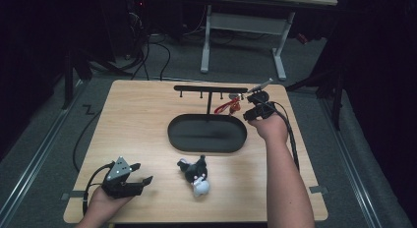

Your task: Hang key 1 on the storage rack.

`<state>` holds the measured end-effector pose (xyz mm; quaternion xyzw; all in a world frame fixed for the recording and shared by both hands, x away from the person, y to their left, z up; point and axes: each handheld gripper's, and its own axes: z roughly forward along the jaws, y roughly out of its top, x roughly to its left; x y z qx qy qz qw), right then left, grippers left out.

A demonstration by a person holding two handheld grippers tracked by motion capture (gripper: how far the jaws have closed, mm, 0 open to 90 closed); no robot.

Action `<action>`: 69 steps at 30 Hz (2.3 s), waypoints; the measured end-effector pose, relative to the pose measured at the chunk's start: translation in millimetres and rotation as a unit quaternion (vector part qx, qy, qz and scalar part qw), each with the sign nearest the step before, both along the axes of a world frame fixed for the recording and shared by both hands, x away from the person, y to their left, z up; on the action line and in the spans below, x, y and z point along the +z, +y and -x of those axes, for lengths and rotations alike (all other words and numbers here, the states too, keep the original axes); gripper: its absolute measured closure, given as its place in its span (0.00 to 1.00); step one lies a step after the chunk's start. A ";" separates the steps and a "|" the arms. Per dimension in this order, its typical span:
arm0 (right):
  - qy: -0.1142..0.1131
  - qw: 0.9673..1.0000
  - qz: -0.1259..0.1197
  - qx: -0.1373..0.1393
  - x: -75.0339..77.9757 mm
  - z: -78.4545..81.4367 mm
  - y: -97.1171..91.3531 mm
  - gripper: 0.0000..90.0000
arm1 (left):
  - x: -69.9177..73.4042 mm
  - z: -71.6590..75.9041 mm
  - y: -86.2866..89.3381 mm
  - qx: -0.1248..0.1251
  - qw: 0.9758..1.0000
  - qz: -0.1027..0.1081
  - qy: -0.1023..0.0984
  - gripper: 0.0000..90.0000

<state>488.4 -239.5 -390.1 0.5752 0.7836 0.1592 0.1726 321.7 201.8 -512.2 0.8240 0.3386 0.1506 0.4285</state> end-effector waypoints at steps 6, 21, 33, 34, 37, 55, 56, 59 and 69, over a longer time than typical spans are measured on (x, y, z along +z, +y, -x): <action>-0.025 1.000 0.013 0.007 -10.6 25.4 -7.3 0.49 | 0.1 0.4 -0.9 -0.004 1.000 0.000 -0.004 0.36; -0.148 0.988 -0.033 0.042 -80.5 154.5 -31.8 0.40 | -0.1 4.9 -28.3 0.008 1.000 0.005 -0.009 0.45; -0.204 0.975 -0.080 0.049 -114.2 232.0 -58.3 0.44 | -0.8 15.8 -75.6 -0.019 1.000 0.008 0.024 0.46; -0.203 0.975 -0.080 0.051 -114.9 234.2 -58.3 0.44 | -1.0 15.3 -79.7 -0.022 0.999 0.010 0.027 0.48; -0.193 0.976 -0.087 0.059 -120.2 239.2 -58.1 0.44 | -3.3 14.9 -91.6 -0.038 0.999 -0.006 0.023 0.60; -0.194 0.975 -0.098 0.042 -121.2 242.3 -60.7 0.47 | -5.3 5.4 -139.0 -0.043 0.997 -0.065 0.024 0.96; -0.193 0.975 -0.100 0.040 -121.4 242.4 -60.7 0.47 | -5.7 4.8 -142.2 -0.045 0.996 -0.067 0.024 0.96; -0.193 0.975 -0.100 0.040 -122.8 241.9 -61.7 0.47 | -5.8 4.0 -150.7 -0.053 0.996 -0.070 0.026 0.96; -0.193 0.976 -0.100 0.032 -125.1 240.7 -66.4 0.48 | -5.2 5.5 -196.0 -0.077 0.994 -0.074 0.014 0.95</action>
